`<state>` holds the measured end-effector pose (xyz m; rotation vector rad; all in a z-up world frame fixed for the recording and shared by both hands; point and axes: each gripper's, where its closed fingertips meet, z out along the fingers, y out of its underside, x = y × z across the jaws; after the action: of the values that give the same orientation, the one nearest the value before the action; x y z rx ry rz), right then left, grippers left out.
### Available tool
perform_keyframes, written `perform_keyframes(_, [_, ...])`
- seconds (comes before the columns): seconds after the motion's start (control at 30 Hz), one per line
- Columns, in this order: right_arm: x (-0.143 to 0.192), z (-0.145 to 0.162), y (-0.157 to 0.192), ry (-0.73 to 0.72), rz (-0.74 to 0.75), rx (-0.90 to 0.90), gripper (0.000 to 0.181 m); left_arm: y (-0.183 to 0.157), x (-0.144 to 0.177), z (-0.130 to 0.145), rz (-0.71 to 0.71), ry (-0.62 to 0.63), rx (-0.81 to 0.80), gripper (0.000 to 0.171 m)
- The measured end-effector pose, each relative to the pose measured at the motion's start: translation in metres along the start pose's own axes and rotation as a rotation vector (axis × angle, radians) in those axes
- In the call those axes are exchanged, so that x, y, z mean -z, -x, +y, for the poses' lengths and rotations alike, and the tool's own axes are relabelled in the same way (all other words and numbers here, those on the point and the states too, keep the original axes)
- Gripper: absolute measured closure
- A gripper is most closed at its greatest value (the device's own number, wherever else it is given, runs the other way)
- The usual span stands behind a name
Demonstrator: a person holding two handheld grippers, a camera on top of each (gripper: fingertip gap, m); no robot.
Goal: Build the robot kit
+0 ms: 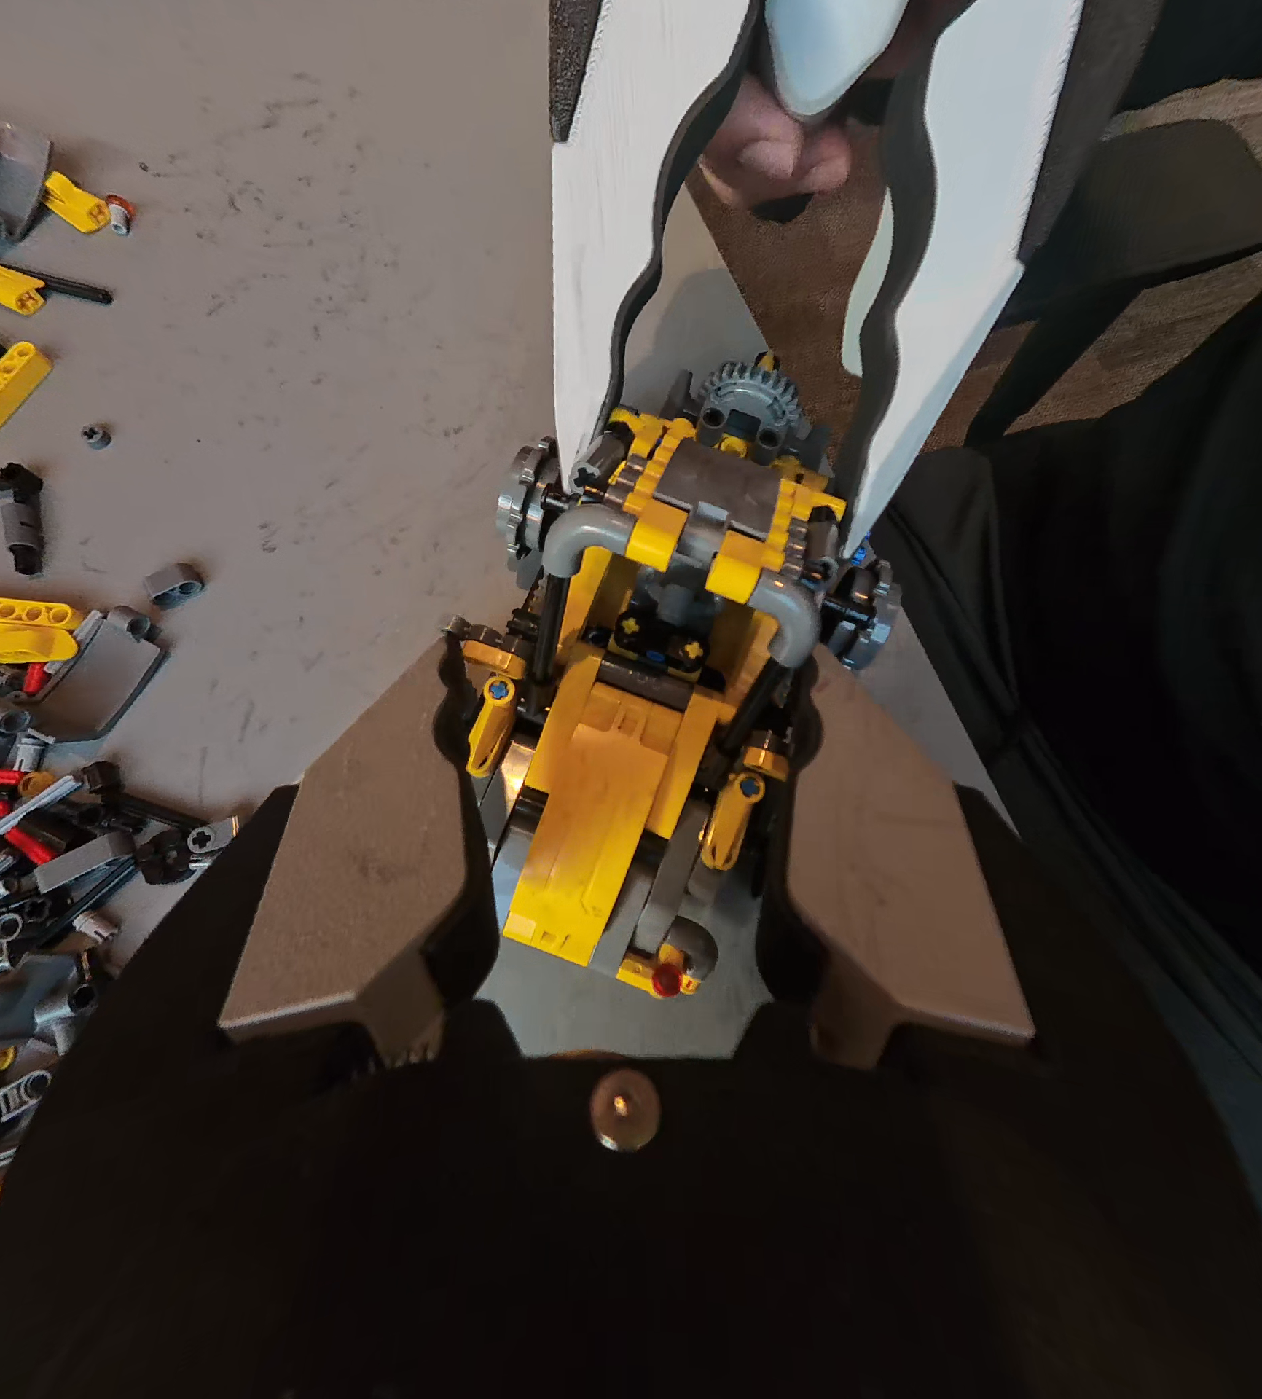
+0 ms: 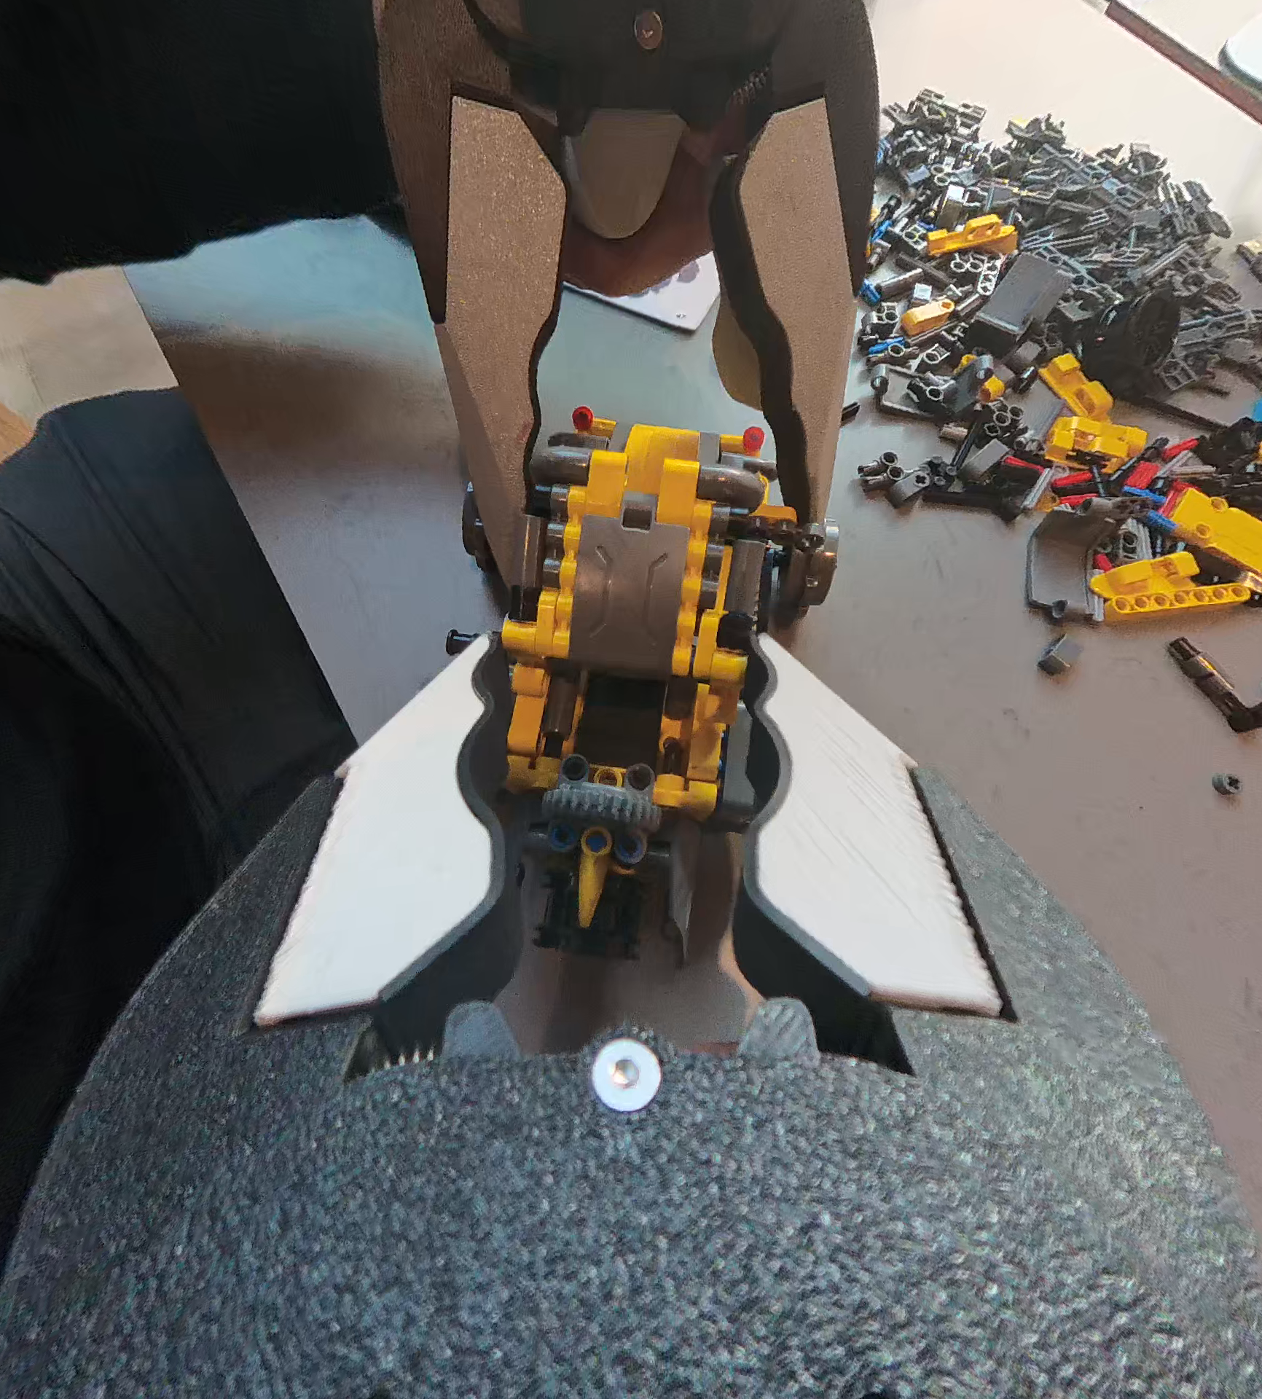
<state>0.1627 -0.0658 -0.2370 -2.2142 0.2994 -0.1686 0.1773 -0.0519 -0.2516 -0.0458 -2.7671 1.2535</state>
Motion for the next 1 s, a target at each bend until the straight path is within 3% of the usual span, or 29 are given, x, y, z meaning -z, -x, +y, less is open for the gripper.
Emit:
perform_keyframes(0.23, [0.005, 0.005, -0.004, -0.066, -0.029, -0.036, 0.121, 0.001, -0.005, -0.005, -0.026, -0.027, 0.028, 0.089])
perform_keyframes(0.43, [0.021, 0.018, -0.03, -0.128, -0.045, -0.142, 0.121, 0.013, -0.013, -0.013, -0.189, -0.063, 0.171, 0.088])
perform_keyframes(0.53, [0.029, 0.027, -0.045, -0.143, 0.013, -0.218, 0.118, 0.007, -0.012, -0.014, -0.21, -0.066, 0.235, 0.077])
perform_keyframes(0.67, [0.042, 0.034, -0.061, -0.167, 0.135, -0.258, 0.12, 0.001, 0.001, -0.014, -0.236, -0.1, 0.235, 0.088])
perform_keyframes(0.8, [0.052, 0.024, -0.057, -0.226, 0.175, -0.232, 0.125, 0.007, 0.01, -0.008, -0.256, -0.133, 0.286, 0.09])
perform_keyframes(1.0, [0.044, 0.012, -0.049, -0.192, 0.201, -0.155, 0.134, 0.01, -0.004, -0.003, -0.278, -0.11, 0.275, 0.09])
